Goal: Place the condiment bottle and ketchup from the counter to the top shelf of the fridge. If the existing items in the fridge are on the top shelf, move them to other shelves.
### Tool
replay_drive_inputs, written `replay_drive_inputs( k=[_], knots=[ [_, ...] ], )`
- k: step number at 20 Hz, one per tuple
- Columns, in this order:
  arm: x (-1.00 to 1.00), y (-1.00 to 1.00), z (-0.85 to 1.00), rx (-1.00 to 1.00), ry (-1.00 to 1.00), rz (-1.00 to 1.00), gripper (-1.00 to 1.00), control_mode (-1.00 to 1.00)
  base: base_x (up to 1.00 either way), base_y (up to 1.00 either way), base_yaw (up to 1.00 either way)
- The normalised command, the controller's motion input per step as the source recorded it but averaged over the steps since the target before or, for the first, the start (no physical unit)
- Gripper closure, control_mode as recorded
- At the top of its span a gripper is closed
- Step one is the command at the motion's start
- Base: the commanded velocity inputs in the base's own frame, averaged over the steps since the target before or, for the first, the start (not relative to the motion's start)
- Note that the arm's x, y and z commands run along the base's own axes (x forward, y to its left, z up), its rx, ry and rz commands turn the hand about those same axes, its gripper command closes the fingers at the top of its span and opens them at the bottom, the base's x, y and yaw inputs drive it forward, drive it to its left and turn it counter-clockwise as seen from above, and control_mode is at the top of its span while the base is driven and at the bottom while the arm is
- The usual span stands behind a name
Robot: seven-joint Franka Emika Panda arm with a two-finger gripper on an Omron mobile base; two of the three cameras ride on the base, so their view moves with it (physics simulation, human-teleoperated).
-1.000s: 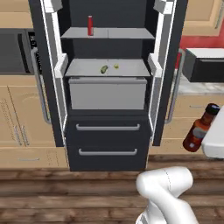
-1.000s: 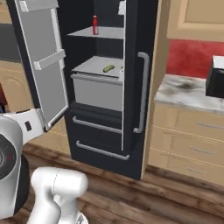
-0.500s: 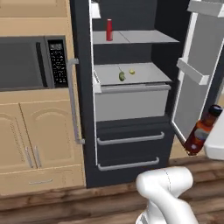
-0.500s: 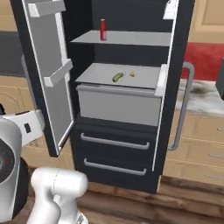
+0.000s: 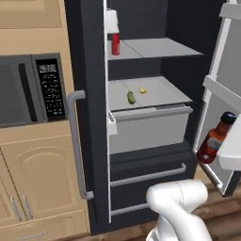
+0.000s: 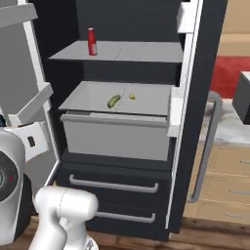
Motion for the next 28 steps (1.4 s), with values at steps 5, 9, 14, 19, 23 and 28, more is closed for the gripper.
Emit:
replay_drive_inputs(
  k=[5, 9, 14, 19, 23, 28],
  knots=[
    [0.0, 0.0, 0.0, 0.0, 0.0, 0.0, 1.0, 1.0, 0.71, 0.0, -0.16],
    [0.0, 0.0, 0.0, 0.0, 0.0, 0.0, 1.0, 1.0, 0.79, 0.0, -0.14],
    [0.0, 0.0, 0.0, 0.0, 0.0, 0.0, 1.0, 1.0, 0.76, 0.0, -0.09],
    [0.0, 0.0, 0.0, 0.0, 0.0, 0.0, 1.0, 1.0, 0.67, 0.0, -0.04],
    [0.04, 0.0, 0.04, 0.0, 0.0, -0.01, 1.0, -1.0, 0.32, 0.0, -0.02],
    [0.0, -0.25, 0.61, 0.0, -0.09, -0.12, 1.0, -1.0, 0.0, 0.0, 0.0]
  ],
)
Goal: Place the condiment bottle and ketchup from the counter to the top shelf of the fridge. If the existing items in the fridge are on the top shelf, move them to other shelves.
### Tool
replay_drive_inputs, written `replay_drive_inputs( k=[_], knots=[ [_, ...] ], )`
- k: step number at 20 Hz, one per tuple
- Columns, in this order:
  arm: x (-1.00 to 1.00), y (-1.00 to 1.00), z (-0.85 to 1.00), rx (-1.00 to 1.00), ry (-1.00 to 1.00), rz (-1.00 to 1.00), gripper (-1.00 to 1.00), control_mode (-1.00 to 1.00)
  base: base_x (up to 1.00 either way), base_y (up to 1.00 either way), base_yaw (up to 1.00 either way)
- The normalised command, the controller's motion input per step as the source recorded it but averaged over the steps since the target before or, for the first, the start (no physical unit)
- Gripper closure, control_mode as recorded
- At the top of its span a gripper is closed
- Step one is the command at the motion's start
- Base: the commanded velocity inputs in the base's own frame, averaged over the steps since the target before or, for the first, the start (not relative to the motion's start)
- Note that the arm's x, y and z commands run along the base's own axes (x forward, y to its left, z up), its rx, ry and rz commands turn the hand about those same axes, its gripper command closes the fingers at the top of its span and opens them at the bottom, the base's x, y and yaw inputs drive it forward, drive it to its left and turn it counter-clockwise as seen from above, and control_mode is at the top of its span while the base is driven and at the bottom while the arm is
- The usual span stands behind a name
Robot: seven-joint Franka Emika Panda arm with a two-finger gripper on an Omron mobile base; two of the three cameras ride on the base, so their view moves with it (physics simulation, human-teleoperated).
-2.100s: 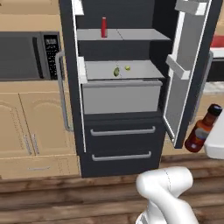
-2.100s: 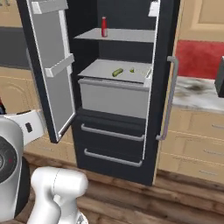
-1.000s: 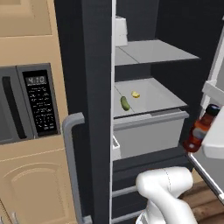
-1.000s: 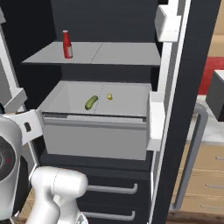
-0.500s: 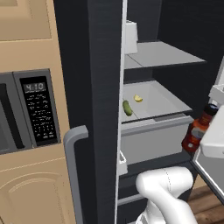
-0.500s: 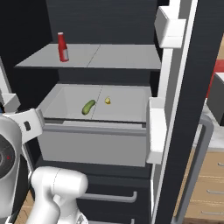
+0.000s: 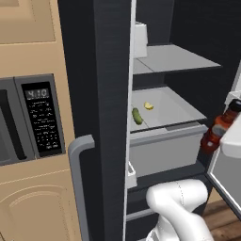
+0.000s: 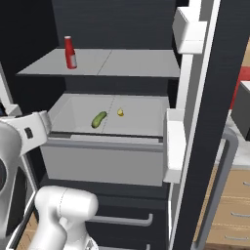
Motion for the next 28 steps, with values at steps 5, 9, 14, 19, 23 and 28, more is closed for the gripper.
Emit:
replay_drive_inputs(
  k=[5, 9, 14, 19, 23, 28],
  knots=[
    [0.08, -0.11, 0.82, 0.0, -0.19, -0.11, 1.0, -1.0, 0.0, 0.0, 0.0],
    [0.17, -0.23, 0.68, 0.0, -0.14, -0.08, 1.0, -1.0, 0.0, 0.0, 0.0],
    [0.14, -0.12, 0.11, 0.0, -0.02, -0.01, 1.0, -1.0, 0.0, 0.0, 0.0],
    [0.49, -0.05, -0.02, 0.0, 0.0, 0.0, 1.0, -1.0, 0.0, 0.0, 0.0],
    [0.74, 0.0, 0.0, 0.0, 0.01, 0.0, 1.0, -1.0, 0.0, 0.0, 0.0],
    [0.88, 0.0, 0.0, 0.0, 0.01, 0.0, 1.0, -1.0, 0.0, 0.0, 0.0]
  ],
)
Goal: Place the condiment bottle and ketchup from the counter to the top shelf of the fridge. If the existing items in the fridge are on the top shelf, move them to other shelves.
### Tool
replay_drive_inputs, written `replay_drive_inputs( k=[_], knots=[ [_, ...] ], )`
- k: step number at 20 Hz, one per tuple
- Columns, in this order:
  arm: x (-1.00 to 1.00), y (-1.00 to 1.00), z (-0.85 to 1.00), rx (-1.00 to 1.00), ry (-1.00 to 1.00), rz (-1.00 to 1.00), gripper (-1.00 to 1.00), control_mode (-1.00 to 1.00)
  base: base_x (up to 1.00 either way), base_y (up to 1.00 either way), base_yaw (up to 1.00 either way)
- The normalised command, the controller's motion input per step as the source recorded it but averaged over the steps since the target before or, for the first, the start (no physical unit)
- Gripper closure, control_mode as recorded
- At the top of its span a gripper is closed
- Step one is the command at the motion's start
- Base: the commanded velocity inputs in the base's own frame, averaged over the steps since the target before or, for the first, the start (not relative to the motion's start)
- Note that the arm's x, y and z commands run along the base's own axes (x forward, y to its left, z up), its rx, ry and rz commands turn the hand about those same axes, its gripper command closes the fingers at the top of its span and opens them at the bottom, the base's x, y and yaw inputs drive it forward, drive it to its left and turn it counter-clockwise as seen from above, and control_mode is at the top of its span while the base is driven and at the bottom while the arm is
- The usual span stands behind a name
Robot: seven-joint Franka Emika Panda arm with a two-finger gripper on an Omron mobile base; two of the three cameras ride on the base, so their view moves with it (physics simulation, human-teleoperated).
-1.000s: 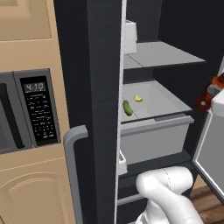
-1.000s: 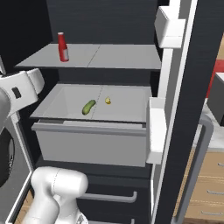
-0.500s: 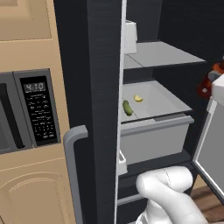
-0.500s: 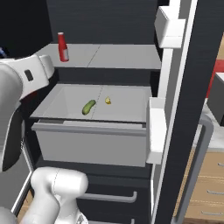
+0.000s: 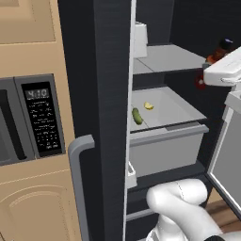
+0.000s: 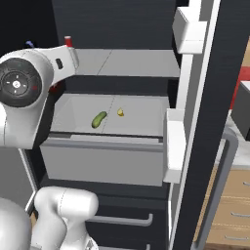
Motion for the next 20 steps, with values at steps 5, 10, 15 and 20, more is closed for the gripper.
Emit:
replay_drive_inputs(
  k=[5, 10, 15, 20],
  knots=[
    [0.93, 0.0, 0.0, 0.0, 0.0, 0.0, 1.0, -1.0, 0.0, 0.0, 0.0],
    [0.92, 0.0, 0.0, 0.0, 0.0, 0.0, 1.0, -1.0, 0.0, 0.0, 0.0],
    [0.87, -0.02, -0.02, 0.0, 0.06, 0.0, 1.0, -1.0, 0.0, 0.0, 0.0],
    [0.7, -0.12, -0.1, 0.0, 0.17, 0.0, 1.0, -1.0, 0.0, 0.0, 0.0]
  ],
)
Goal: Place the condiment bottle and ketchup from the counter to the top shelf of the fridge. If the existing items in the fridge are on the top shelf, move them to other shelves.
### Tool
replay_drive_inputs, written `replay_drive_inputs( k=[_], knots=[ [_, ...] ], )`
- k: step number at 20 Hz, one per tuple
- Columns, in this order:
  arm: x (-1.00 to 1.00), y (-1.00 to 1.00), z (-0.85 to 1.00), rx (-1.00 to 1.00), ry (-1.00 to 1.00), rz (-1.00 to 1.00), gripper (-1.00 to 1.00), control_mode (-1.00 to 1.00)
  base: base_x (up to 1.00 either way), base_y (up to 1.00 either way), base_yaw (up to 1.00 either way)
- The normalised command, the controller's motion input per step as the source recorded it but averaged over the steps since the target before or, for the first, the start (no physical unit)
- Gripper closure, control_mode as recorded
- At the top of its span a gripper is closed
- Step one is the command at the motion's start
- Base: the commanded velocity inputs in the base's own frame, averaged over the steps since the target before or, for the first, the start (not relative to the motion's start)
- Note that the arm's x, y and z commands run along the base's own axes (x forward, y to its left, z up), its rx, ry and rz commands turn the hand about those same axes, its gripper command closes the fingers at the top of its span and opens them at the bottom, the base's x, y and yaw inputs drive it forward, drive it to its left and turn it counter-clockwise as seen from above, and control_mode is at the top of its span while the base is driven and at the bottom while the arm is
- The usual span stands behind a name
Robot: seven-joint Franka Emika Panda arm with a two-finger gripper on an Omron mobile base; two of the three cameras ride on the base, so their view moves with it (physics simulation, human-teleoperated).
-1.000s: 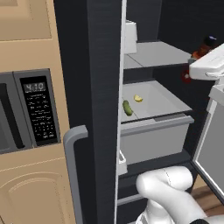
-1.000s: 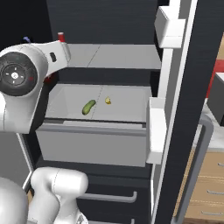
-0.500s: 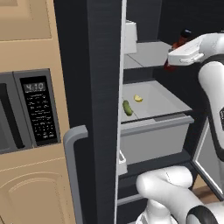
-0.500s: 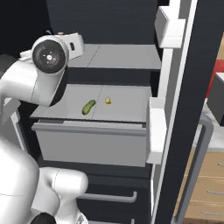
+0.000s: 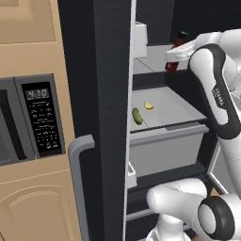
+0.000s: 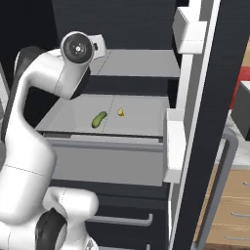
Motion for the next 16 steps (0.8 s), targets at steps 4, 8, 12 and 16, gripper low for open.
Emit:
replay_drive_inputs(
  k=[4, 8, 12, 16],
  knots=[
    [0.47, -0.13, -0.14, 0.0, 0.18, 0.0, 1.0, -1.0, 0.0, 0.0, 0.0],
    [0.46, -0.04, -0.09, 0.0, 0.04, 0.0, 1.0, -1.0, 0.0, 0.0, 0.0],
    [0.51, 0.0, -0.02, 0.0, 0.0, 0.0, 1.0, -1.0, 0.0, 0.0, 0.0],
    [0.33, 0.0, -0.36, 0.0, 0.02, 0.0, 1.0, -1.0, 0.0, 0.0, 0.0]
  ],
)
